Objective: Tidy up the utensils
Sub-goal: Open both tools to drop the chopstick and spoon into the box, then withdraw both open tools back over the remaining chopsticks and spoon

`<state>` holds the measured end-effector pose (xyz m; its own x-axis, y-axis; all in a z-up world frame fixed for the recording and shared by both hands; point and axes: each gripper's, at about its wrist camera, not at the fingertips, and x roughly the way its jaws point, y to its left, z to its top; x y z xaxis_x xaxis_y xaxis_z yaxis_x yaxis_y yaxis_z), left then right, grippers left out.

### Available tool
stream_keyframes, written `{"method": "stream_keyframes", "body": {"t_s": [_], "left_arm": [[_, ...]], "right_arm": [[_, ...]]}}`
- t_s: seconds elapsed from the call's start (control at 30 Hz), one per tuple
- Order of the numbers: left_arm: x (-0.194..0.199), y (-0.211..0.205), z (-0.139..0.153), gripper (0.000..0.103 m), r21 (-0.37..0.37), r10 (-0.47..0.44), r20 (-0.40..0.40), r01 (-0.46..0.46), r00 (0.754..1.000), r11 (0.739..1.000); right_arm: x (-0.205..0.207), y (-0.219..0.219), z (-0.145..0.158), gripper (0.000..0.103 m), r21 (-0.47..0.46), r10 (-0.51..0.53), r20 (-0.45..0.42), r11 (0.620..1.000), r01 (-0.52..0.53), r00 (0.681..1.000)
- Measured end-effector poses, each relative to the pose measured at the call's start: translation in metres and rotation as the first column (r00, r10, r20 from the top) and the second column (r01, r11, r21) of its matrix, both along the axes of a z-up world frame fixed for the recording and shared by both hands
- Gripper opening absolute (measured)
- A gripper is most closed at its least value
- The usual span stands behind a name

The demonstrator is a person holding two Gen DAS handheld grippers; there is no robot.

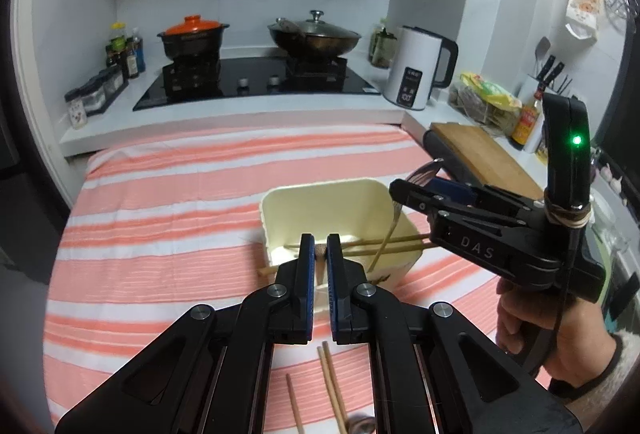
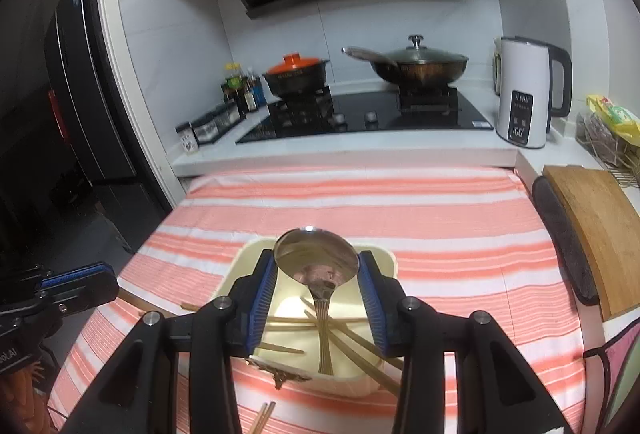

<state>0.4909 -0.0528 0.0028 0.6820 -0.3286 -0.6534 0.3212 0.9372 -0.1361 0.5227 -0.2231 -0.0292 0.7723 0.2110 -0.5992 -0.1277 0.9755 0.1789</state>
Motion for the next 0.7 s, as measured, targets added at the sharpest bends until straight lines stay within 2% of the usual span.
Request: {"method": "stream_keyframes", "body": {"t_s": [0.07,0.1,0.13,0.2,0.27,0.33,0.4,0.5,0.6,0.7], "left_arm": [[0.000,0.001,-0.007,0.009,-0.007,-0.005,-0.028,0.005,1.000,1.000],[-0.003,0.003,-0.008,0.025,-0.011,-0.003,-0.037,0.003,0.999,1.000],[-0.007,0.007,-0.007,0.046,-0.015,0.005,-0.036,-0.005,0.999,1.000],[-0.023,0.016,0.002,0.068,-0.014,0.026,-0.003,-0.026,1.000,1.000],[-0.045,0.027,0.012,0.077,-0.003,0.037,0.029,-0.037,0.999,0.999],[-0.069,0.039,0.016,0.092,0.014,0.046,0.050,-0.046,0.998,0.999],[-0.099,0.049,0.009,0.098,0.039,0.054,0.060,-0.056,0.997,0.998],[-0.140,0.063,-0.025,0.099,0.062,0.077,0.027,-0.079,0.997,0.995],[-0.177,0.074,-0.078,0.099,0.070,0.152,-0.040,-0.149,0.988,0.986],[-0.202,0.084,-0.126,0.099,0.027,0.219,-0.135,-0.218,0.966,0.976]], "right_arm": [[0.001,-0.002,-0.004,0.043,0.006,0.008,-0.023,1.000,-0.008,1.000],[-0.002,-0.004,-0.003,0.043,0.012,0.008,-0.024,1.000,-0.008,1.000],[-0.006,-0.006,0.001,0.045,0.021,0.008,-0.016,1.000,-0.008,1.000],[-0.019,-0.011,0.016,0.050,0.037,0.003,0.010,0.999,-0.003,1.000],[-0.042,-0.014,0.038,0.053,0.048,0.012,0.054,0.999,-0.015,0.998],[-0.068,-0.016,0.057,0.059,0.034,0.034,0.094,0.999,-0.037,0.995],[-0.098,-0.019,0.067,0.062,0.007,0.053,0.124,0.998,-0.054,0.991],[-0.148,-0.023,0.052,0.067,-0.035,0.060,0.133,0.998,-0.056,0.989],[-0.199,-0.024,0.001,0.068,-0.066,0.040,0.097,0.997,-0.034,0.994],[-0.249,-0.014,-0.065,0.068,-0.104,0.006,0.031,0.995,-0.003,1.000]]}}
